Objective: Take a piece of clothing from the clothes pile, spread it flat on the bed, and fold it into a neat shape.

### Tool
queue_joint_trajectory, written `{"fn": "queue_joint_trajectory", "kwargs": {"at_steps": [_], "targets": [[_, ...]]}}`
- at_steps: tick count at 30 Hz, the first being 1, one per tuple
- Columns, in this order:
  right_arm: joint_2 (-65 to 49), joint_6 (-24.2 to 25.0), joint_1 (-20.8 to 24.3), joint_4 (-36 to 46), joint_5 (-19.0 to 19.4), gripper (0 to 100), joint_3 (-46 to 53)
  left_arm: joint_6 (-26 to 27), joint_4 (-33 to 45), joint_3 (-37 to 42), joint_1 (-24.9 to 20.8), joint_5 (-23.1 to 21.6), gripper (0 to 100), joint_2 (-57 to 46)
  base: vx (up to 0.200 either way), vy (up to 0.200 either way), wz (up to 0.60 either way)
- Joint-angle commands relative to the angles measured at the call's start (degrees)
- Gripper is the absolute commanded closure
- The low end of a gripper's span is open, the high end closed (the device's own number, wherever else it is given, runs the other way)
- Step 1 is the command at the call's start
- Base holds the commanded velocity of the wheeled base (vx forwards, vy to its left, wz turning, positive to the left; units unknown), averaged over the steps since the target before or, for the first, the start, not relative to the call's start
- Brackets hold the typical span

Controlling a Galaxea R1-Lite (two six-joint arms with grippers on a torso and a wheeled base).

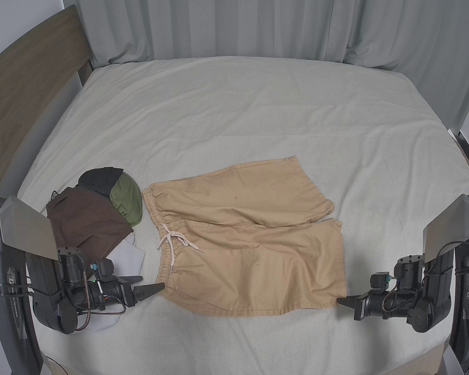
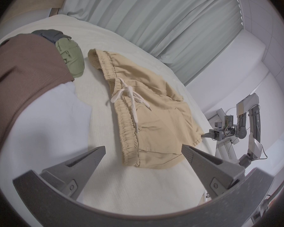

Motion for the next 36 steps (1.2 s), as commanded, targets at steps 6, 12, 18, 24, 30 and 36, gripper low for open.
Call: {"fn": "queue_joint_trajectory", "kwargs": {"at_steps": [6,12,18,24,30,36], "targets": [[0.24,0.00,-0.03,-0.03,0.03,100,-0.02,-2.66,-0.04,-1.26,-1.34,0.92,0,3.08,0.000,0.000,0.00],[0.24,0.00,-0.03,-0.03,0.03,100,-0.02,-4.94,-0.04,-1.44,-2.66,2.94,0,3.61,0.000,0.000,0.00],[0.33,0.00,-0.03,-0.03,0.03,100,-0.02,-4.94,-0.04,-1.44,-4.07,3.29,0,5.10,0.000,0.000,0.00],[0.33,0.00,-0.03,-0.03,0.03,100,-0.02,-8.02,-0.13,-3.11,-5.91,7.77,0,6.25,0.000,0.000,0.00],[0.33,0.00,-0.03,-0.03,0.03,100,-0.02,-9.95,-0.13,-3.90,-6.70,8.65,0,6.16,0.000,0.000,0.00],[0.42,0.00,-0.03,-0.03,0.03,100,-0.28,-10.65,-0.13,-3.90,-7.41,9.79,100,6.34,0.000,0.000,0.00]]}}
